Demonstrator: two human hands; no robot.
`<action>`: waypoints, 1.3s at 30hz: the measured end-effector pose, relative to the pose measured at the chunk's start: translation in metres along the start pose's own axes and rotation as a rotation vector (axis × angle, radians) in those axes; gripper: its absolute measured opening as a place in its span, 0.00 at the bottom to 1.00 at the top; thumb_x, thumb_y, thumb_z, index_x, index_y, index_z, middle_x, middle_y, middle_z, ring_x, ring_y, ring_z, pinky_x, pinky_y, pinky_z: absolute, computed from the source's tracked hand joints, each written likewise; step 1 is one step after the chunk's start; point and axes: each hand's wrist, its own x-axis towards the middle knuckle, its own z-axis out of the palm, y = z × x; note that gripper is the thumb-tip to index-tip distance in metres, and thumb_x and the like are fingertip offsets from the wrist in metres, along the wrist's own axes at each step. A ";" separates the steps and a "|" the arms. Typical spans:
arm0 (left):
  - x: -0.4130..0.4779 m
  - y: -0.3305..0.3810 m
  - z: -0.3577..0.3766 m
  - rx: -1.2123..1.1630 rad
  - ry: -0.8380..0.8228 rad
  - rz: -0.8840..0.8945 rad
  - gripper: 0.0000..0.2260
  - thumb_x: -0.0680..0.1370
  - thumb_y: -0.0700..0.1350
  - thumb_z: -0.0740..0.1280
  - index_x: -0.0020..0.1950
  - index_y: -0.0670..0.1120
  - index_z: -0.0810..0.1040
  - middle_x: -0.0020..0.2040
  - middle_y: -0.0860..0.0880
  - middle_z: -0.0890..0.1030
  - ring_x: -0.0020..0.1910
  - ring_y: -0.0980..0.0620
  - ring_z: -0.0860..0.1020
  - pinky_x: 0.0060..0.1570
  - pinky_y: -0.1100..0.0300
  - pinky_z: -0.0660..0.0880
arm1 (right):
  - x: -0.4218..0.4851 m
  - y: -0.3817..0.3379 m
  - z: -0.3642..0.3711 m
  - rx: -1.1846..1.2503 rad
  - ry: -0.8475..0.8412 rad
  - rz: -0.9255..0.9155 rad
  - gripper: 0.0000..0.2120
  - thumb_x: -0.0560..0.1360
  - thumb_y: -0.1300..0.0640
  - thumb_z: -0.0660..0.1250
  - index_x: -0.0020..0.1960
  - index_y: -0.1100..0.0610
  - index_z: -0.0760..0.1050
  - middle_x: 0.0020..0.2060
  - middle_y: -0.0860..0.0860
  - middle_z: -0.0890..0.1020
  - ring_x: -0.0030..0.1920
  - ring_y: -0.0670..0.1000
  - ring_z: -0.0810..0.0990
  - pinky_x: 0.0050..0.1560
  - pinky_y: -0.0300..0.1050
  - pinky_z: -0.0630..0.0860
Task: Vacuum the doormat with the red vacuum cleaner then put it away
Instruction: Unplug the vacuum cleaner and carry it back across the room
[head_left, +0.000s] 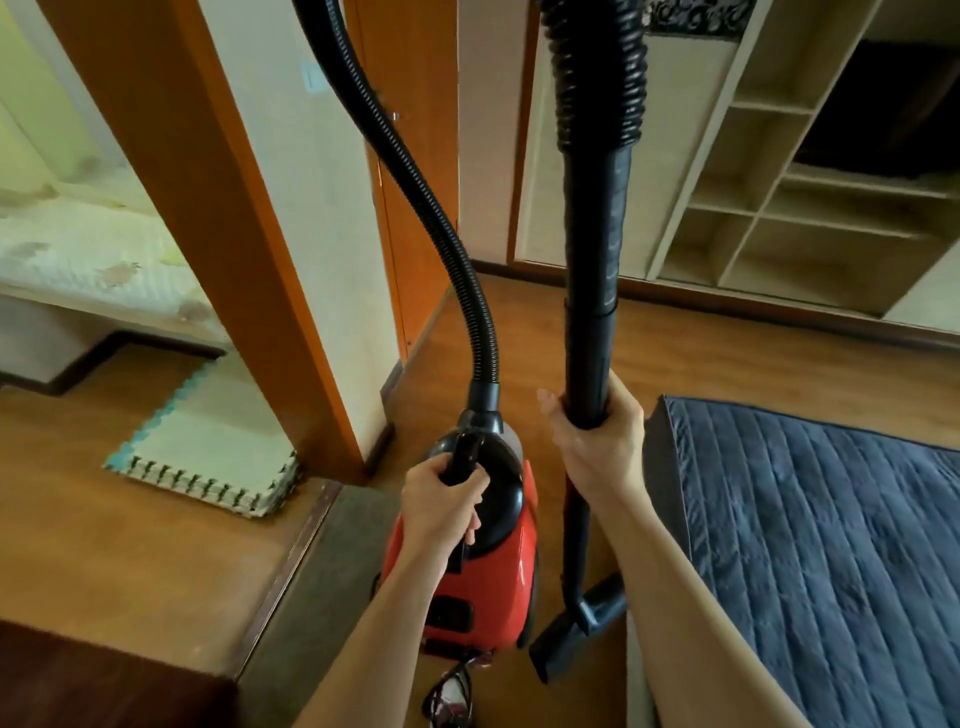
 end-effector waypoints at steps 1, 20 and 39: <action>0.018 0.007 0.002 0.000 -0.017 0.006 0.08 0.76 0.40 0.71 0.38 0.38 0.79 0.25 0.43 0.76 0.21 0.44 0.72 0.22 0.56 0.69 | 0.017 0.004 0.007 -0.002 0.015 0.008 0.17 0.74 0.68 0.74 0.41 0.49 0.72 0.31 0.46 0.75 0.32 0.43 0.73 0.36 0.31 0.72; 0.273 0.097 0.076 0.129 -0.157 0.146 0.09 0.76 0.41 0.71 0.37 0.39 0.79 0.24 0.43 0.76 0.19 0.44 0.72 0.22 0.56 0.69 | 0.243 0.090 0.048 -0.047 0.239 0.009 0.14 0.75 0.65 0.74 0.40 0.51 0.72 0.33 0.52 0.76 0.31 0.50 0.74 0.34 0.39 0.75; 0.544 0.213 0.284 0.204 -0.174 0.127 0.11 0.76 0.41 0.71 0.36 0.38 0.78 0.23 0.44 0.76 0.18 0.46 0.71 0.22 0.58 0.69 | 0.573 0.255 0.004 0.019 0.143 0.014 0.15 0.74 0.69 0.73 0.42 0.51 0.73 0.32 0.41 0.78 0.32 0.44 0.75 0.35 0.36 0.77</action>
